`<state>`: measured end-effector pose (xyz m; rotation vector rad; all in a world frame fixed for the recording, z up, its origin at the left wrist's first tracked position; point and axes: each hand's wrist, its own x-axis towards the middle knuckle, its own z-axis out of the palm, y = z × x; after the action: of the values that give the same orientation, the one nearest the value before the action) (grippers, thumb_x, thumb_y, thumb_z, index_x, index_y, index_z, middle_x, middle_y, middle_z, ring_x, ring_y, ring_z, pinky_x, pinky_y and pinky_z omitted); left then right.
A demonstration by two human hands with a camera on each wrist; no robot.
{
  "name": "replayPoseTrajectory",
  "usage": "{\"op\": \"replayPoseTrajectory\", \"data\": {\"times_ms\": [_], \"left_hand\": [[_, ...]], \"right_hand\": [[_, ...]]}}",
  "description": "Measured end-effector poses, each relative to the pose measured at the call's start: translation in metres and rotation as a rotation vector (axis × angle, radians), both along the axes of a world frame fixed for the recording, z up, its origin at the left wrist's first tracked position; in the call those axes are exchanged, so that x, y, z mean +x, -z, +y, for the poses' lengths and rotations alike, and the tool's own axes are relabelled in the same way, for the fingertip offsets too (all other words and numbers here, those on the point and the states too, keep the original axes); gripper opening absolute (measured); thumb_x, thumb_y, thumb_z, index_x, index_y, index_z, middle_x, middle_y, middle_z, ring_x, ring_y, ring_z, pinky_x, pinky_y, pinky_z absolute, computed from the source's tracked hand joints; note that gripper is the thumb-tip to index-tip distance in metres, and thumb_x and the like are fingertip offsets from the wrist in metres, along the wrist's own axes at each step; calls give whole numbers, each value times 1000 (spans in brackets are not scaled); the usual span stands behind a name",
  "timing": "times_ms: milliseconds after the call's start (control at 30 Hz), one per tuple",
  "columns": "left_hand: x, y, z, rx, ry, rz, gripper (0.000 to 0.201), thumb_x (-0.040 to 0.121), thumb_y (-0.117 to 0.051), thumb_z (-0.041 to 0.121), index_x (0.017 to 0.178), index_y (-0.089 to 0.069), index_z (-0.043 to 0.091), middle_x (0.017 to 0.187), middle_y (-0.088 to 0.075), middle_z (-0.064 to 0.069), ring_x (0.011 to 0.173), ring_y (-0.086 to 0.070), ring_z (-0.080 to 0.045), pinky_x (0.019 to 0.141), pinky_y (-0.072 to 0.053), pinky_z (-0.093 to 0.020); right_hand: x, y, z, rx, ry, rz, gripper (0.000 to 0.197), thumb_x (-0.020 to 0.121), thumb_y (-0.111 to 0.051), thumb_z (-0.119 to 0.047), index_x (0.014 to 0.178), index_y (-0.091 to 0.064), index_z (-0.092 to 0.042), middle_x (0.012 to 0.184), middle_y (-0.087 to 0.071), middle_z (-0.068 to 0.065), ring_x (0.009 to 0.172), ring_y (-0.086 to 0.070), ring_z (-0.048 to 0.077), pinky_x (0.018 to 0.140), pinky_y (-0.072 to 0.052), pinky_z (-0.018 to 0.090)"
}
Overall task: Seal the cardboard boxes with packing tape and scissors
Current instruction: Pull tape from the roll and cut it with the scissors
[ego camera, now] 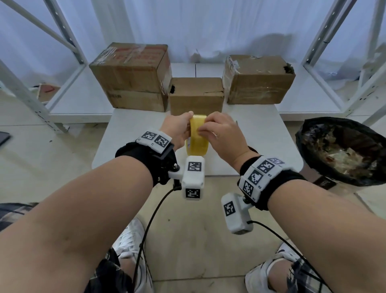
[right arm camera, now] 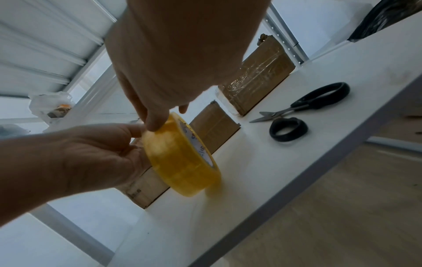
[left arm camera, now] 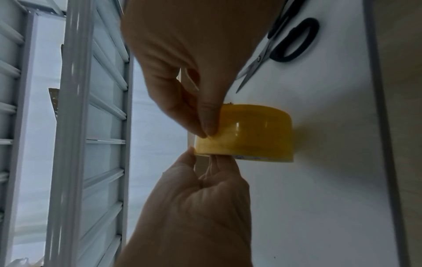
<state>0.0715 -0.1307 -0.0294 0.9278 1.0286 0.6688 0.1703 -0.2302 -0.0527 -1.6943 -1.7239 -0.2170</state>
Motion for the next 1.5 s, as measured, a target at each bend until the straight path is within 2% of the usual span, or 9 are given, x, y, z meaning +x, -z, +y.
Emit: {"op": "replayPoseTrajectory", "data": {"times_ms": [67,167,300,533,633,900,1033,1233,1500], "left_hand": [[-4,3,0,39,87,33,25,97,-56,24,85,-57,2,77,-61,-10,69,-61,-23,64,-56,-27],[-10,1,-3,273,329,239,39,93,-59,37,119,-54,10,109,-63,-12,96,-60,-25,85,-52,-35],[-15,-3,-14,498,538,312,45,90,-62,17,132,-44,18,107,-62,-11,91,-59,-20,71,-48,-27],[-15,-3,-17,816,548,408,36,94,-58,28,128,-50,19,92,-52,14,82,-54,-6,64,-43,-18],[-11,-2,-13,896,567,480,37,94,-58,32,128,-49,22,94,-55,6,82,-54,-9,68,-46,-19],[-6,-1,-8,941,563,551,39,93,-59,30,129,-47,23,91,-54,4,77,-52,-9,65,-45,-20],[-2,-1,-4,946,566,581,41,93,-58,31,131,-46,22,90,-50,7,76,-49,-4,66,-42,-21],[-2,0,3,980,550,638,38,93,-58,28,129,-47,21,89,-54,-4,77,-51,-15,64,-42,-18],[1,0,9,942,533,634,38,91,-60,30,127,-51,22,80,-44,10,71,-45,-6,61,-36,-19]], "right_hand": [[-1,-2,5,-22,26,23,18,87,-59,-14,79,-72,-5,84,-63,11,77,-52,24,69,-40,27],[8,-4,13,-87,89,171,12,90,-60,-9,86,-70,-5,87,-61,9,82,-49,17,75,-38,26],[20,-12,15,-167,173,364,10,91,-59,-14,89,-68,-8,86,-62,4,81,-55,17,76,-47,32],[29,-18,11,-216,201,336,13,94,-58,-13,90,-67,-5,91,-56,5,83,-50,15,77,-40,24],[29,-17,12,-198,214,315,15,94,-57,-13,90,-69,-5,88,-63,9,81,-54,16,77,-46,29],[30,-13,10,-173,196,248,18,94,-58,-13,95,-73,-5,92,-69,13,87,-61,24,78,-46,30],[29,-13,12,-178,215,219,19,95,-56,-17,97,-73,-8,91,-67,9,82,-56,18,74,-44,27],[26,-14,13,-207,215,186,20,96,-53,-19,97,-71,-9,93,-65,7,81,-53,16,72,-38,25],[24,-15,16,-169,225,183,21,97,-52,-16,97,-70,-7,94,-65,10,85,-57,21,74,-43,26]]}}
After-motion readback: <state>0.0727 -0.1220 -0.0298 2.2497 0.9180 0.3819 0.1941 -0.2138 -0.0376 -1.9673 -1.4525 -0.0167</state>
